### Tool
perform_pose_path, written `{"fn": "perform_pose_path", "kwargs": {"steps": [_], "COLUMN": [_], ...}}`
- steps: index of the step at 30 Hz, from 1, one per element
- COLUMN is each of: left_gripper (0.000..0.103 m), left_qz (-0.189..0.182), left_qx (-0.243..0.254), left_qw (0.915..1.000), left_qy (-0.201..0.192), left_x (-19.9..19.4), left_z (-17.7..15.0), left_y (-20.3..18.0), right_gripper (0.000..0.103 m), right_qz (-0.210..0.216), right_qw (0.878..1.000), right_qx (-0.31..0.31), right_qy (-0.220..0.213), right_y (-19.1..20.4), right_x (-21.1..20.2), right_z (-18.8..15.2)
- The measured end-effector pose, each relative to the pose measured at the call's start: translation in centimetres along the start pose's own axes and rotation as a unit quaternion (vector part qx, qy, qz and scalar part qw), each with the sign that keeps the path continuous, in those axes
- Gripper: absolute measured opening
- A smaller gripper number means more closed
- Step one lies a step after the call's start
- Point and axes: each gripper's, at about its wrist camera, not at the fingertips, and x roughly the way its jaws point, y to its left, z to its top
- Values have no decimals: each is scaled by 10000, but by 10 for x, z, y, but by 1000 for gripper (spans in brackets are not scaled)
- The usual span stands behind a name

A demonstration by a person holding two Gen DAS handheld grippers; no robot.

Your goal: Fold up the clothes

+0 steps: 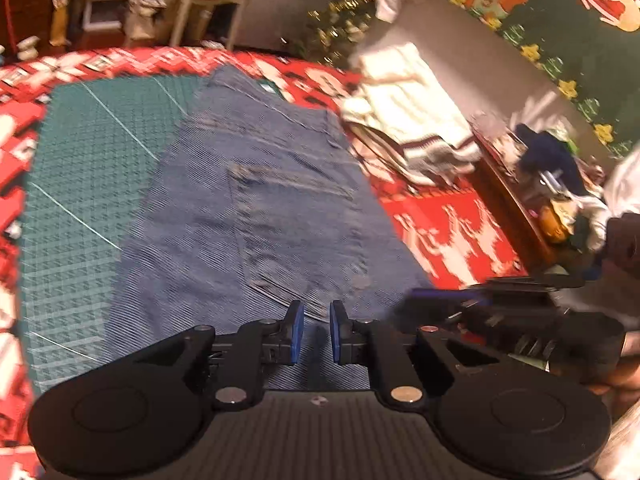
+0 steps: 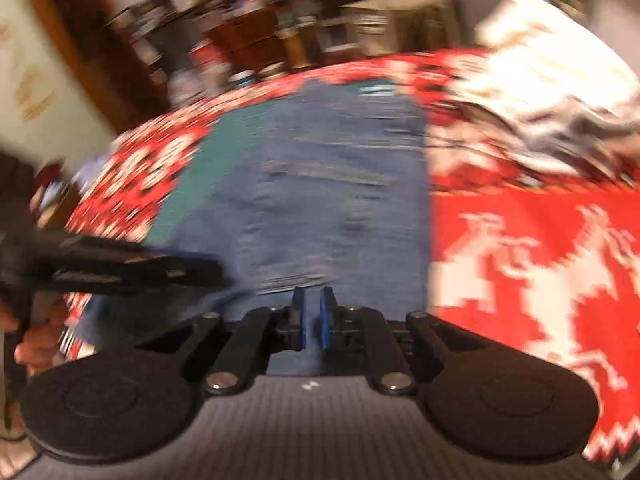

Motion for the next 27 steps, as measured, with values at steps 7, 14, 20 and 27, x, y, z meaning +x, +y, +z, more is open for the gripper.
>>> {"fn": "perform_pose_path", "kwargs": {"steps": [7,14,20,27], "left_gripper": [12,12,12,3], "left_qz": [330,317,580,946], "left_qx": [400,57,-390,-767], "left_qw": [9975,9982,9971,9922], "left_qy": [474,504,312,251], "left_x": [18,2,-11,-18], "left_z": [-6,-2,3,4], "left_y": [-8,12,35,55], "right_gripper": [6,8,18,12], "right_qz": [-130,101,-81,-208], "right_qw": [9946,9981,9975,9939], "right_qx": [-915,327,685,1081], "right_qy": [470,504,-160,68], "right_y": [35,-15,-37,-63], "right_x": [32,4,-10,4], "right_z": [-8,-15,1,-9]}}
